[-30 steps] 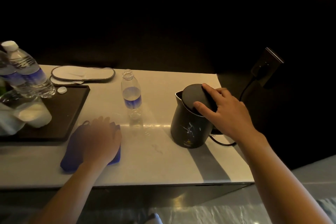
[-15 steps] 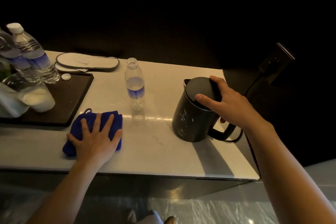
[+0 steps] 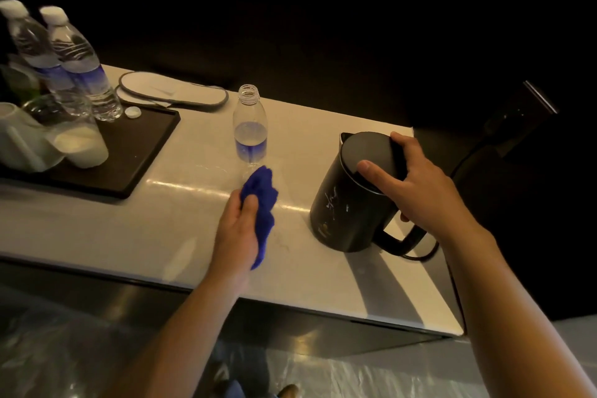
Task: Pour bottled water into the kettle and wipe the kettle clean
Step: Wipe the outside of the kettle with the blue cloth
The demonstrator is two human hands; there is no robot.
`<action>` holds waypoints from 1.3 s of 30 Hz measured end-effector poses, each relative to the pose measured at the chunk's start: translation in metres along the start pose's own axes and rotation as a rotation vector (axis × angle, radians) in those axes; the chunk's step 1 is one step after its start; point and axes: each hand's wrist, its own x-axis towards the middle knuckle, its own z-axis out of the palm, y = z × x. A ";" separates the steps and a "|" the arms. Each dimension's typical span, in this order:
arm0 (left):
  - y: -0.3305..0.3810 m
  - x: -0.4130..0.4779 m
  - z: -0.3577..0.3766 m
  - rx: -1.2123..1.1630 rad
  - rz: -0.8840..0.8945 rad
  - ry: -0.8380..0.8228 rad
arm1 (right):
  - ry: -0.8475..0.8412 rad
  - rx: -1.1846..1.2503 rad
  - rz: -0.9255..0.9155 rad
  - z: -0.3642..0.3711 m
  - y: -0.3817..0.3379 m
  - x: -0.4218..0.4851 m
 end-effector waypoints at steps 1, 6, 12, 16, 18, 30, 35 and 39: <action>0.005 -0.006 0.018 -0.081 0.021 -0.025 | 0.001 0.001 0.002 0.000 0.000 -0.001; 0.013 -0.029 0.107 -0.126 0.234 -0.172 | -0.009 -0.002 -0.007 -0.001 -0.001 -0.001; 0.000 -0.020 0.155 0.238 0.410 0.179 | -0.002 -0.020 -0.033 0.001 0.002 0.003; -0.012 -0.004 0.160 0.172 0.511 0.251 | 0.002 -0.008 -0.047 0.002 0.006 0.006; -0.018 0.007 0.156 0.120 0.534 0.254 | 0.007 0.009 -0.060 0.003 0.008 0.007; -0.050 0.033 0.136 -0.109 0.231 0.107 | 0.011 0.021 -0.126 0.003 0.013 0.007; -0.026 0.000 0.168 -0.027 0.439 0.299 | 0.008 0.023 -0.141 0.000 0.014 0.008; -0.013 -0.007 0.179 0.044 0.552 0.341 | -0.008 0.011 -0.176 -0.002 0.016 0.010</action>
